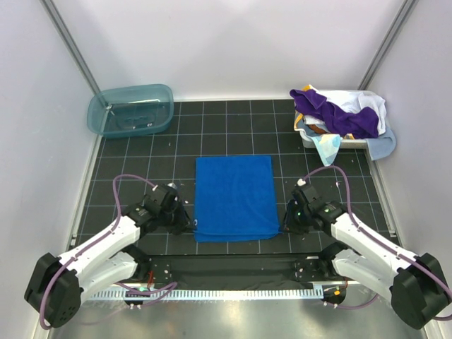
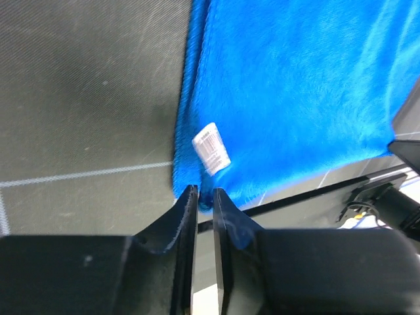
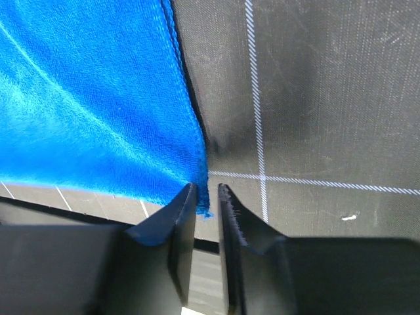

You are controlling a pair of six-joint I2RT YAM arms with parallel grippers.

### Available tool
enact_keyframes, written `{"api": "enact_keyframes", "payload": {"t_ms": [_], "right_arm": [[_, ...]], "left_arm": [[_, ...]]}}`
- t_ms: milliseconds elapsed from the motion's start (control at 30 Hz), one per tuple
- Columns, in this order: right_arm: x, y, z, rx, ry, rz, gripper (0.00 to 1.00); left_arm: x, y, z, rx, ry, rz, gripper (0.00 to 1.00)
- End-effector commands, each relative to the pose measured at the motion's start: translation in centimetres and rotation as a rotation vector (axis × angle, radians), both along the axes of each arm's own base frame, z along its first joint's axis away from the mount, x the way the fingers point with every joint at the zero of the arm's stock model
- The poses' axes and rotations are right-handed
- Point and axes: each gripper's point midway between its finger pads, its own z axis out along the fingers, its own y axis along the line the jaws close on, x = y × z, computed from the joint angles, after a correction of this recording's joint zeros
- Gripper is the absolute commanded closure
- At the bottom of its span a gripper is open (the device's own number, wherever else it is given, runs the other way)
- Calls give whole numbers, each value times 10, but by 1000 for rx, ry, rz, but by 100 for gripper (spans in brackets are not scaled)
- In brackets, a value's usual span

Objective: Fold and stack the towels
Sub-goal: Fold the towel

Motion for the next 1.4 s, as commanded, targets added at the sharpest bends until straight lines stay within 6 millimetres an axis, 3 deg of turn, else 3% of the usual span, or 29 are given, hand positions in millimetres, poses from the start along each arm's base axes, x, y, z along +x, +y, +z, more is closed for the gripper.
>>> {"api": "enact_keyframes", "payload": {"t_ms": [0, 200, 333, 467, 633, 800, 900, 1033, 1233, 1367], "right_arm": [[5, 0, 13, 0, -32, 3, 72], [9, -3, 27, -3, -70, -2, 68], [15, -4, 38, -9, -101, -14, 68], [29, 4, 55, 19, -149, -25, 68], [39, 17, 47, 46, -137, -27, 69], [32, 25, 18, 68, -95, -36, 69], [19, 24, -3, 63, -50, -46, 69], [5, 12, -23, 47, -30, -88, 69], [-1, 5, -27, 34, -27, -110, 69], [2, 3, -15, 23, -51, -106, 69]], "left_arm": [[-6, 2, 6, 1, 21, -2, 80], [-6, 3, 20, -1, 1, -20, 69], [-1, 3, 30, 12, -27, -32, 67], [18, -13, 48, -37, -76, -42, 75], [31, -32, 47, -54, -80, -63, 88], [20, -58, 17, -40, -37, -121, 94], [8, -59, -11, 1, 15, -120, 99], [-16, -39, -46, 69, 84, -83, 100], [-24, -25, -48, 76, 86, -40, 100], [-24, -16, -41, 118, 71, -42, 100]]}}
